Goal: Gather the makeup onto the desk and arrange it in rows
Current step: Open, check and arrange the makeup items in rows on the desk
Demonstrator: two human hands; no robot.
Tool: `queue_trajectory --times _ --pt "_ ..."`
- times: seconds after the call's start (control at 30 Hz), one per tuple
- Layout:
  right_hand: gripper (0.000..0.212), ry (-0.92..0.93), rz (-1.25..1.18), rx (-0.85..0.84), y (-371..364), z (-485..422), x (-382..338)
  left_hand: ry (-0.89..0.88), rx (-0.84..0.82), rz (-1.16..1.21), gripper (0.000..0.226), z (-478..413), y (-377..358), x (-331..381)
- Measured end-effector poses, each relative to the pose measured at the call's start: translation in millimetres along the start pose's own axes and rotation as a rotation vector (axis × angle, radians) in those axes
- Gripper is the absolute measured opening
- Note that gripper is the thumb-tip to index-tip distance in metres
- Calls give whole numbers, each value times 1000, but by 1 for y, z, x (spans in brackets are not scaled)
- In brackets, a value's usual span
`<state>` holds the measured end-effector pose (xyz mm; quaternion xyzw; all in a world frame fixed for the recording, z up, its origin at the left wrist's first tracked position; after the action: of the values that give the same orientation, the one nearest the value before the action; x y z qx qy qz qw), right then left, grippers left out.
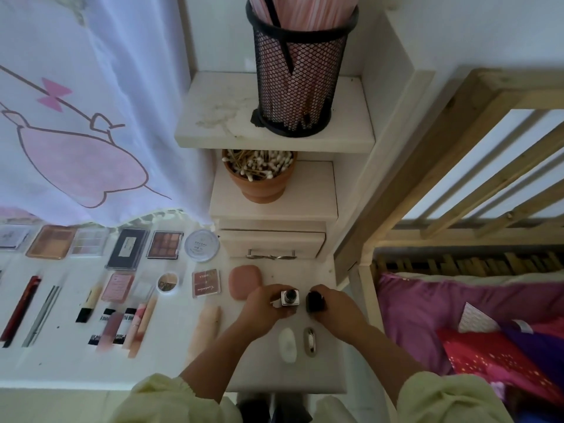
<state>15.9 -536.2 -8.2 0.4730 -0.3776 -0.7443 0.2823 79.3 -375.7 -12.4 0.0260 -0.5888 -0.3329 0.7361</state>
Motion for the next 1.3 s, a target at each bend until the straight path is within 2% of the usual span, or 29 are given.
queue_trajectory --times 0.1,0.2,0.33,0.43,0.53,0.6,0.73,0.8,1.0,1.07,1.2,1.3 --pt "65 -47 3 -29 3 3 3 61 1 -10 59 3 4 -6" --pt "68 -71 29 9 22 3 5 104 68 -30 63 10 22 -14" --pt "40 -42 -29 155 63 5 -16 72 365 -53 42 24 72 -17" --pt "23 69 -118 283 86 9 -62 69 580 12 29 39 104 -17" --pt "19 200 -230 253 77 17 -114 123 767 43 26 57 123 -27" --pt "20 240 -251 154 51 21 -144 190 840 81 25 71 131 -43" --pt "22 210 -96 -154 -24 22 -174 304 791 44 27 93 130 -80" --pt "17 160 -52 -214 -54 20 -178 357 727 -15 34 99 126 -94" --pt "25 -120 -114 -168 -100 7 -166 368 487 -295 60 99 112 -108" --pt "28 -202 -161 -153 -109 4 -164 365 424 -388 62 97 110 -109" --pt "50 -318 -200 -80 -116 -3 -168 332 343 -467 57 88 114 -110" --pt "49 -343 -212 -83 -119 -2 -171 298 274 -469 53 85 116 -113"
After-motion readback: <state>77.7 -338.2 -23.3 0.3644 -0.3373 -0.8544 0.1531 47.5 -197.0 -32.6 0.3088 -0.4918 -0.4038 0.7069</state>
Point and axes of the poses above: each hand's wrist, its own z-axis away from the middle knuckle, its own y-axis out of the back of the hand, x = y × z, the point moved 5 cm from there along -z, towards the middle knuckle, and after that the axes turned 14 degrees about x, right-handed, at the moved point
